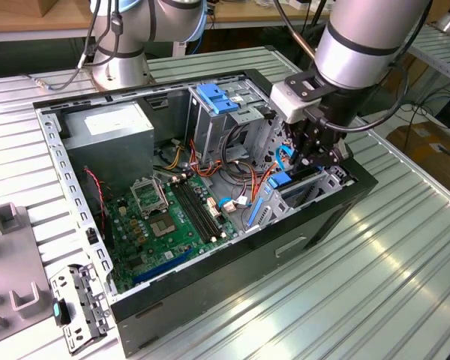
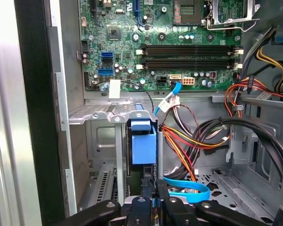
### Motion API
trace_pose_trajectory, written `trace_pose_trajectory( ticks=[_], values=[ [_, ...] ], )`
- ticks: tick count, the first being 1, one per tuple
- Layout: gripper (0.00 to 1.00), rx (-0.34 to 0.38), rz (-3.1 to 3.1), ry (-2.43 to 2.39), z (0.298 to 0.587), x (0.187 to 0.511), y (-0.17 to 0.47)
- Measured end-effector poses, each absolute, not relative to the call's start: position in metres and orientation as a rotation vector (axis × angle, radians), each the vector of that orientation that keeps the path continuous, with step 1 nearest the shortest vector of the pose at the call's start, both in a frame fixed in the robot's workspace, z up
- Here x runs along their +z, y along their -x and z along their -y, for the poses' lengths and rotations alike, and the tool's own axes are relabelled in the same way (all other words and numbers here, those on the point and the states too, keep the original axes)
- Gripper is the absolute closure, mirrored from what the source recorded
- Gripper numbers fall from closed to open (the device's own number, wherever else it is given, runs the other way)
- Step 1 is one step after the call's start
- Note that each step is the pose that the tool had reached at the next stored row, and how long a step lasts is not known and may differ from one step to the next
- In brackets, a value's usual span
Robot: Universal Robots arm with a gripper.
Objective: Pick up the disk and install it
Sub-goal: 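Insert the second disk wire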
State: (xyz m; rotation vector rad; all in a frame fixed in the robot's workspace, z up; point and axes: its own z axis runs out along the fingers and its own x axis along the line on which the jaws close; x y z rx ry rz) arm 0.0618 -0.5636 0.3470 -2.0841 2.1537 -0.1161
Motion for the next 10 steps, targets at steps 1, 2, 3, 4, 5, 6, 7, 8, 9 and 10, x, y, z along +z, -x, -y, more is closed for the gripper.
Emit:
trace_pose_trajectory(
  ticks=[1, 2, 3, 4, 5, 6, 7, 8, 9, 10],
  values=[
    [0.84, -0.116, -2.154, 2.084, 0.5637, 0.3469, -0.0620],
    [0.84, -0.116, -2.154, 2.084, 0.5638, 0.3464, -0.0622],
    [0.84, -0.116, -2.154, 2.084, 0.5638, 0.3461, -0.0623],
    [0.84, -0.116, -2.154, 2.084, 0.5638, 0.3458, -0.0623],
    [0.84, -0.116, -2.154, 2.084, 0.5638, 0.3453, -0.0623],
    [0.84, -0.116, -2.154, 2.084, 0.5638, 0.3449, -0.0623],
    [0.84, -0.116, -2.154, 2.084, 0.5638, 0.3443, -0.0623],
    [0.84, -0.116, -2.154, 2.084, 0.5638, 0.3438, -0.0624],
    [0.84, -0.117, -2.154, 2.084, 0.5638, 0.3434, -0.0624],
    [0.84, -0.117, -2.154, 2.084, 0.5639, 0.3427, -0.0624]
  ],
)
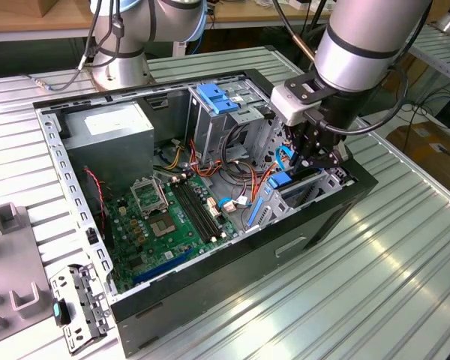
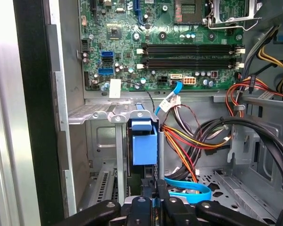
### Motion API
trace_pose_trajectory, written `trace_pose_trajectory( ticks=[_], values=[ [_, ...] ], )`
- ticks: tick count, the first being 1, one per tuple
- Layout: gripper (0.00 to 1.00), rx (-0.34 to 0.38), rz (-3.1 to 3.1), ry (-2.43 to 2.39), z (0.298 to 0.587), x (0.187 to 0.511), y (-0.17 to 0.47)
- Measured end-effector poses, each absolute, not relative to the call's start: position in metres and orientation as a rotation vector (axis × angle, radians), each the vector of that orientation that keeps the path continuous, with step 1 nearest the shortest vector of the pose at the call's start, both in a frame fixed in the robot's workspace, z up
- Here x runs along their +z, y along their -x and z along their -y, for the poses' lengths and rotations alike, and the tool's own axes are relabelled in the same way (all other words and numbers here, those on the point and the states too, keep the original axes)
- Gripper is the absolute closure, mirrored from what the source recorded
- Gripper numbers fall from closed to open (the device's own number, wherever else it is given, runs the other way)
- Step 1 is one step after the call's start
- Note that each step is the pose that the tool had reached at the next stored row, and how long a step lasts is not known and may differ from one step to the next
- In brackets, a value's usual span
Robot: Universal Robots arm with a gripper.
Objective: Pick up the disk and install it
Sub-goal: 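Insert the second disk wire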
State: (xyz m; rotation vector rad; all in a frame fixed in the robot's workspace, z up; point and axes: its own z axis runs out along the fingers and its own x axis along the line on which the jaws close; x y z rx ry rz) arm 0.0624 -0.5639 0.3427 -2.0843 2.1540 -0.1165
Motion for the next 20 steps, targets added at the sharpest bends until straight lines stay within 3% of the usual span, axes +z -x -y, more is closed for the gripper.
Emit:
trace_pose_trajectory(
  ticks=[15, 20],
  values=[
    [0.84, -0.112, -2.153, 2.083, 0.5652, 0.3465, -0.0661],
    [0.84, -0.069, -2.137, 2.061, 0.5705, 0.3463, -0.0665]
  ],
)
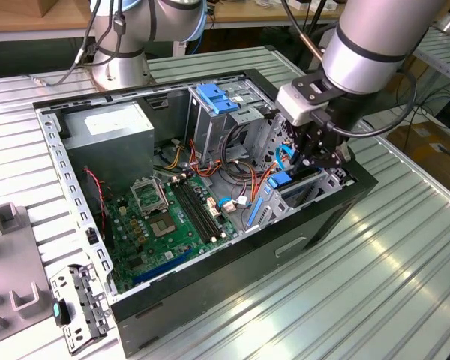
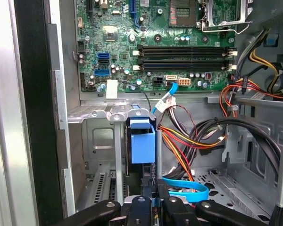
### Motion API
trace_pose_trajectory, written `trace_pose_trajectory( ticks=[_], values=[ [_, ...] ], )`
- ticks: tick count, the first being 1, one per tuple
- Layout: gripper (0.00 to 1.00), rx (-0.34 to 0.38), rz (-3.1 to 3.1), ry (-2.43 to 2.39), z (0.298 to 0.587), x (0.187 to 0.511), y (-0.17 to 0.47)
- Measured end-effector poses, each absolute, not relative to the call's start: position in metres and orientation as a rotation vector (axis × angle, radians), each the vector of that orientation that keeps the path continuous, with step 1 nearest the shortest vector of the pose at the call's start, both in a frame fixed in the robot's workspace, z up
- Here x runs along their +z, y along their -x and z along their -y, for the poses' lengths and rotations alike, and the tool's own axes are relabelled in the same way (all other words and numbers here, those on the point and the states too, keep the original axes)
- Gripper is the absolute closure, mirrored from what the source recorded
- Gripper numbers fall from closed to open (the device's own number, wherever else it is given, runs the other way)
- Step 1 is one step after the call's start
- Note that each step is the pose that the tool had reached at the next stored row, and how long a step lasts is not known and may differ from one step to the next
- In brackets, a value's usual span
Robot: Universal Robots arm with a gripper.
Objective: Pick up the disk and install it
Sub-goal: 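Insert the second disk wire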
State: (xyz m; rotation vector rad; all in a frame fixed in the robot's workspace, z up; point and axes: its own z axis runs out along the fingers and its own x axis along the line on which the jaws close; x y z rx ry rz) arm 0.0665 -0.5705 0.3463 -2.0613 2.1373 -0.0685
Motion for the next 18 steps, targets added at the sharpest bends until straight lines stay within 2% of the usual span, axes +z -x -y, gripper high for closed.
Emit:
trace_pose_trajectory(
  ticks=[18],
  values=[
    [0.84, -0.061, -2.135, 2.058, 0.5729, 0.3447, -0.0670]
  ],
)
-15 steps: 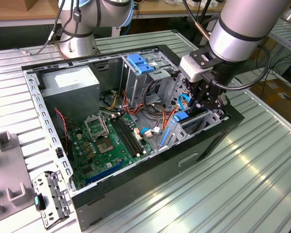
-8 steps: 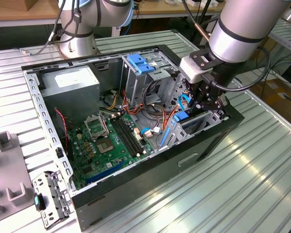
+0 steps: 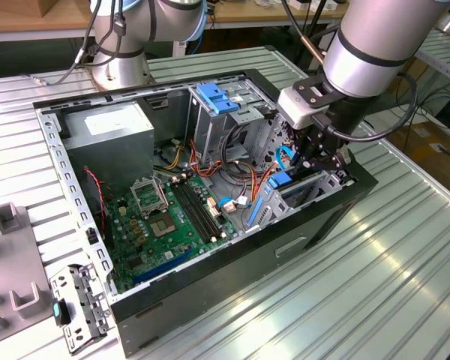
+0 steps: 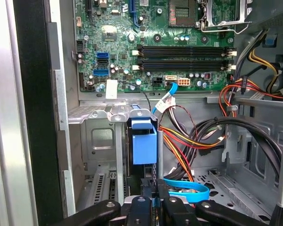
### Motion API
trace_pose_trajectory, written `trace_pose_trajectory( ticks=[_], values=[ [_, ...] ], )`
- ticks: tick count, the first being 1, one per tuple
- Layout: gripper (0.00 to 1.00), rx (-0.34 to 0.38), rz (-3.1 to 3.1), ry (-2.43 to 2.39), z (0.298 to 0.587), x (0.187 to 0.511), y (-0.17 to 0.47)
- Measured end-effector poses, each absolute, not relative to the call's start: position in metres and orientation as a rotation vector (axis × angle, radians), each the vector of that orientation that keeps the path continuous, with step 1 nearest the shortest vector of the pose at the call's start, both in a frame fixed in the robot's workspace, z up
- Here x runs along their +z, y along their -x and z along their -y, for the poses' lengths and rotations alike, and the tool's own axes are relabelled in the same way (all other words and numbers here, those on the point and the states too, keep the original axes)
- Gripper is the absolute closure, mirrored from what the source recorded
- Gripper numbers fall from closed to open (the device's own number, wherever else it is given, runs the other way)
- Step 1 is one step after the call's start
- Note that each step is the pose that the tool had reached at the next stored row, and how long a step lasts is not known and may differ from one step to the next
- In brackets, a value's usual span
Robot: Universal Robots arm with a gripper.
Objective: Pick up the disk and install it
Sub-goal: 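Insert the second disk wire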
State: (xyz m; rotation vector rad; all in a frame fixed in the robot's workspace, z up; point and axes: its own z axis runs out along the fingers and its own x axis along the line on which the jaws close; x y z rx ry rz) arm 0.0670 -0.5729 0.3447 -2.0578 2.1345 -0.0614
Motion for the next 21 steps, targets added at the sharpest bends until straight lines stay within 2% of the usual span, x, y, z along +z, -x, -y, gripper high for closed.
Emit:
trace_pose_trajectory(
  ticks=[21],
  values=[
    [0.84, -0.059, -2.134, 2.057, 0.5729, 0.3420, -0.0677]
  ],
)
